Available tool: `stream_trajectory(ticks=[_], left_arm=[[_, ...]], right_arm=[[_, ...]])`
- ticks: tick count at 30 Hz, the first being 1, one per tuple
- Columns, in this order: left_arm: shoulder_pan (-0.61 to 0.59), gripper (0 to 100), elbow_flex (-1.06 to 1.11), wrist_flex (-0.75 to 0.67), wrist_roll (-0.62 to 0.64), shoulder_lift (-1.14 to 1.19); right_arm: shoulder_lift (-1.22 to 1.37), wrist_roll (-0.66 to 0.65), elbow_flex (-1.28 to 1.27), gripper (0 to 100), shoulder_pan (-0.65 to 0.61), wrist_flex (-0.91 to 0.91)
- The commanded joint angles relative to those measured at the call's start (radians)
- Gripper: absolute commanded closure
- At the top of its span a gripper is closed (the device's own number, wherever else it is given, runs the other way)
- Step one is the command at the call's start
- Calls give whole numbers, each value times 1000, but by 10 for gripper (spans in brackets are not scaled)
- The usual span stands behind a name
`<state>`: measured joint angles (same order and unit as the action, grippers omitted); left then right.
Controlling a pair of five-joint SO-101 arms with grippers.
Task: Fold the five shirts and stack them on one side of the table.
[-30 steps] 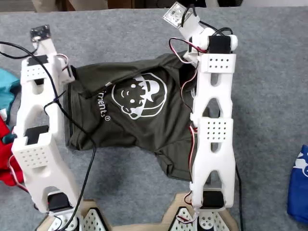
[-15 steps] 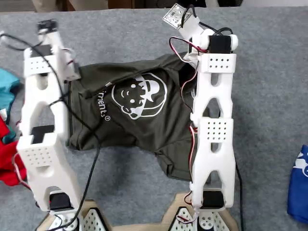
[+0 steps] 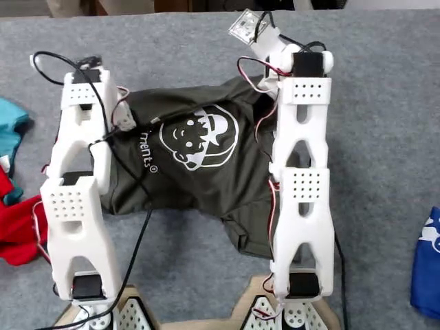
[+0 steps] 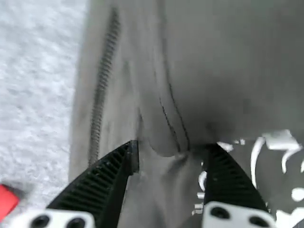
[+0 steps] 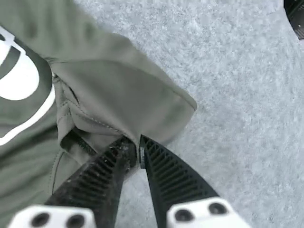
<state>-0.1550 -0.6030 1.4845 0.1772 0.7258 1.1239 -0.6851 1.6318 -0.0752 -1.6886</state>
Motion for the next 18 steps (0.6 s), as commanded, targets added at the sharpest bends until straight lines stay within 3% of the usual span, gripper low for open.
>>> stream_trajectory(ticks=[1,14,18], left_arm=[[-31,779,-109,-3,31,4],[0,780,-135,-6,37,19],[2,857,-137,-17,61,24]], right_arm=[[-1,-8,33,973,-27,20],[2,-9,33,973,-31,20],[2,-9,33,973,-31,20]])
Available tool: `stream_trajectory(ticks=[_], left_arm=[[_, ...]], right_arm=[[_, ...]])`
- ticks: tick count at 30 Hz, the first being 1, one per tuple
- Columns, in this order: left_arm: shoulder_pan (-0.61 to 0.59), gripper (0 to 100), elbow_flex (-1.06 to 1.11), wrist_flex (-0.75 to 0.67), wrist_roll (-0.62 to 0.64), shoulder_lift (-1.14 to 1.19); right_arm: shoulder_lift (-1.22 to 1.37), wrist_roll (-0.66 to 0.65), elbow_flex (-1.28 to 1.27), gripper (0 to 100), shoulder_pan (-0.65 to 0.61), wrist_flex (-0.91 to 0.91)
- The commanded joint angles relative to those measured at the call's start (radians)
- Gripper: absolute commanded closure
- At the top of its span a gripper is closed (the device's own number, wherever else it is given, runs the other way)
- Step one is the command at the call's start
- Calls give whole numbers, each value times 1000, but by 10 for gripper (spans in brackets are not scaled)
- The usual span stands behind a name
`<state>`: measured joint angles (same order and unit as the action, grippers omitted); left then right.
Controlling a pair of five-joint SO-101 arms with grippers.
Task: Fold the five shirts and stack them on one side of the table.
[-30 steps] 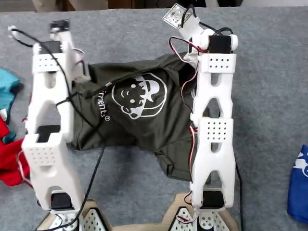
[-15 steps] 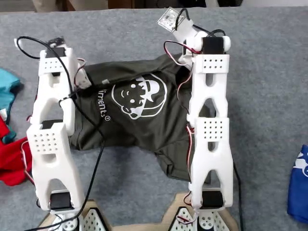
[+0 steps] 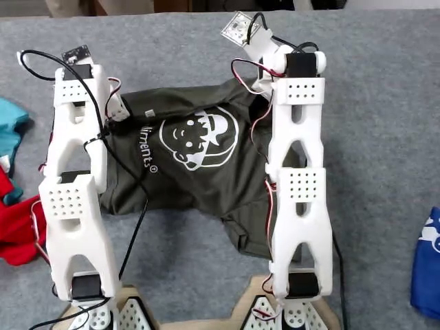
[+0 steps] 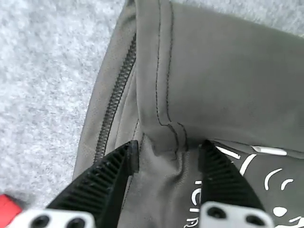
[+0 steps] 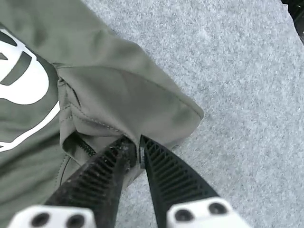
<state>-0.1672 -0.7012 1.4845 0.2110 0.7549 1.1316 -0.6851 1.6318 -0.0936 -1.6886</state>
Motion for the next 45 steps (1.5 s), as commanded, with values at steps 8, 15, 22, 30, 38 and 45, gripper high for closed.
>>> stream_trajectory(ticks=[8,15,22,30,38,45], left_arm=[[12,957,-49,-77,55,71],[6,981,-110,-60,57,73],[5,981,-295,15,25,77],[-5,981,-519,215,-160,79],[-57,981,-543,275,-245,73],[-72,981,-457,275,-267,71]], right_arm=[[-5,-9,33,973,-10,20],[-8,-9,33,973,-10,20],[-58,-40,36,973,-4,-18],[-234,-77,25,984,13,-94],[-344,-83,-22,984,30,-100],[-688,-144,-538,987,25,-97]])
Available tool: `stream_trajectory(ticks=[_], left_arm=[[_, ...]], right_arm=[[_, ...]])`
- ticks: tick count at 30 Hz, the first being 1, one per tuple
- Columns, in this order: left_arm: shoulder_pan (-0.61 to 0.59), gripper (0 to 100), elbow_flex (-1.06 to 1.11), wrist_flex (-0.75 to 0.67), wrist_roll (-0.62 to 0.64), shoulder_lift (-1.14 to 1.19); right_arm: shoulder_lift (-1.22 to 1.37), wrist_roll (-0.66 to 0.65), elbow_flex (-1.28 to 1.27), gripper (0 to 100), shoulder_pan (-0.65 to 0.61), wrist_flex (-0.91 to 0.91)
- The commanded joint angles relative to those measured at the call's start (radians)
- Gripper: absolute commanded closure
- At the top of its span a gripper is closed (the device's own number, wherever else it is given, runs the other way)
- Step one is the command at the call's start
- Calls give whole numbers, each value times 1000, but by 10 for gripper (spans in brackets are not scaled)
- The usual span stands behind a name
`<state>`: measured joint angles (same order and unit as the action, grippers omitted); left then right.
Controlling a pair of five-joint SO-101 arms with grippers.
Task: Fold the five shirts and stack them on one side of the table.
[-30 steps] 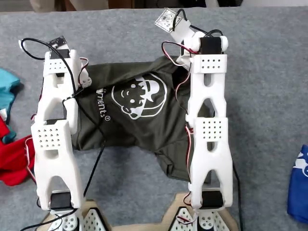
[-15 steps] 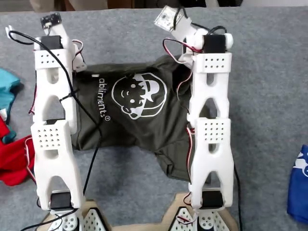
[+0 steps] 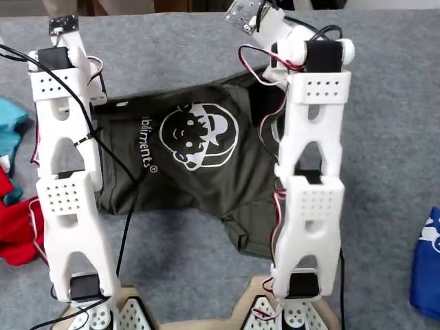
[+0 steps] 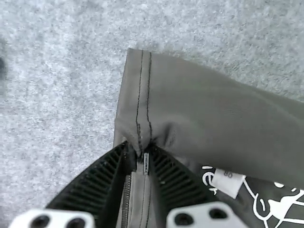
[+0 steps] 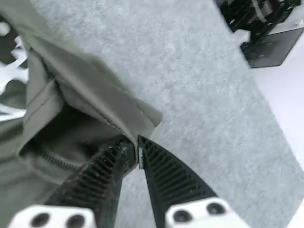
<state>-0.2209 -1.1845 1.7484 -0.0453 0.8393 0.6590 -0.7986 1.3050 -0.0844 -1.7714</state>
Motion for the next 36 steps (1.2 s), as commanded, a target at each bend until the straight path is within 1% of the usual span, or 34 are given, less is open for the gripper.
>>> stream_trajectory(ticks=[1,3,6,8,12,16,22,30,36], left_arm=[[-17,981,54,11,-23,-13],[-12,981,115,11,-49,-13],[-12,981,187,11,-51,-13],[-14,981,230,12,-54,-15],[-21,981,302,12,-109,-25],[-20,981,408,12,-152,-122],[-15,981,577,11,-212,-277],[-14,981,720,11,-233,-366],[-29,981,749,11,-230,-374]], right_arm=[[-262,-38,-282,987,16,-12],[-348,-44,-412,987,16,-8],[-424,-44,-549,987,16,8],[-463,-44,-604,987,18,8],[-530,-44,-664,987,21,-5],[-607,-44,-753,987,22,-11],[-719,-63,-958,987,22,-11],[-760,-87,-1129,987,24,-11],[-762,-84,-1218,987,24,-12]])
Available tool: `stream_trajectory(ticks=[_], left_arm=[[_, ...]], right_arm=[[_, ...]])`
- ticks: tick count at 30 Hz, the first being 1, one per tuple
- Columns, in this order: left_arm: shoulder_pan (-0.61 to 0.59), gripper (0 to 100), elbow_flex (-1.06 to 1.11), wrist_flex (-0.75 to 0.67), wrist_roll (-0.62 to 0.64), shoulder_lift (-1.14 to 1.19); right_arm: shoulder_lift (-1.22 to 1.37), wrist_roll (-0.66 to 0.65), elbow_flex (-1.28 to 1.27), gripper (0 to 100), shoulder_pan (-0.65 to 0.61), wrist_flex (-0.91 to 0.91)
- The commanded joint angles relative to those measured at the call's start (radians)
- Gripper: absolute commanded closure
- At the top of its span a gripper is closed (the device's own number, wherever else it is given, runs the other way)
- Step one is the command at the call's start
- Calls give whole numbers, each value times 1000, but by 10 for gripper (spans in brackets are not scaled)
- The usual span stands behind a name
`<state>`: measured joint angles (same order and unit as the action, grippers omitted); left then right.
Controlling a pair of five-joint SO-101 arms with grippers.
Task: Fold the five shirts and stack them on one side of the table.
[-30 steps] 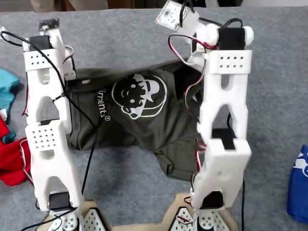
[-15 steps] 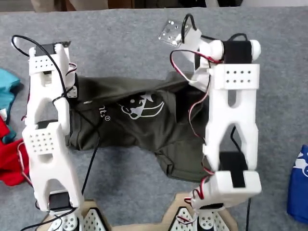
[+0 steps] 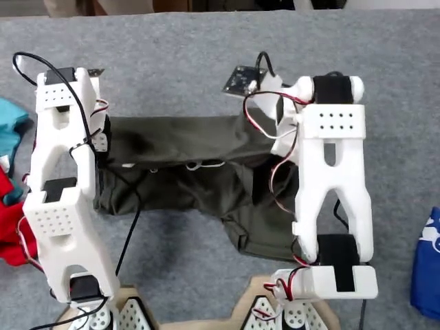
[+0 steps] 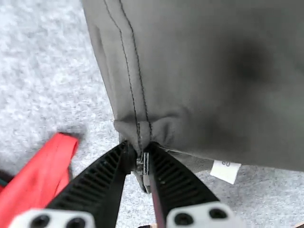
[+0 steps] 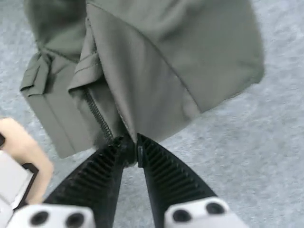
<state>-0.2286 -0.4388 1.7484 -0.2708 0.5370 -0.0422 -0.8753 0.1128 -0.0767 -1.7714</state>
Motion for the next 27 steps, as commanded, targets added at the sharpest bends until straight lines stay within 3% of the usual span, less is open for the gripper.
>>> stream_trajectory(ticks=[1,13,27], left_arm=[[-23,981,5,11,-5,-73],[31,981,120,11,-9,-74],[17,981,132,11,-69,-74]], right_arm=[[-64,-3,-41,987,16,-14],[-140,-2,-197,987,16,-12],[-142,-21,-206,987,117,-12]])
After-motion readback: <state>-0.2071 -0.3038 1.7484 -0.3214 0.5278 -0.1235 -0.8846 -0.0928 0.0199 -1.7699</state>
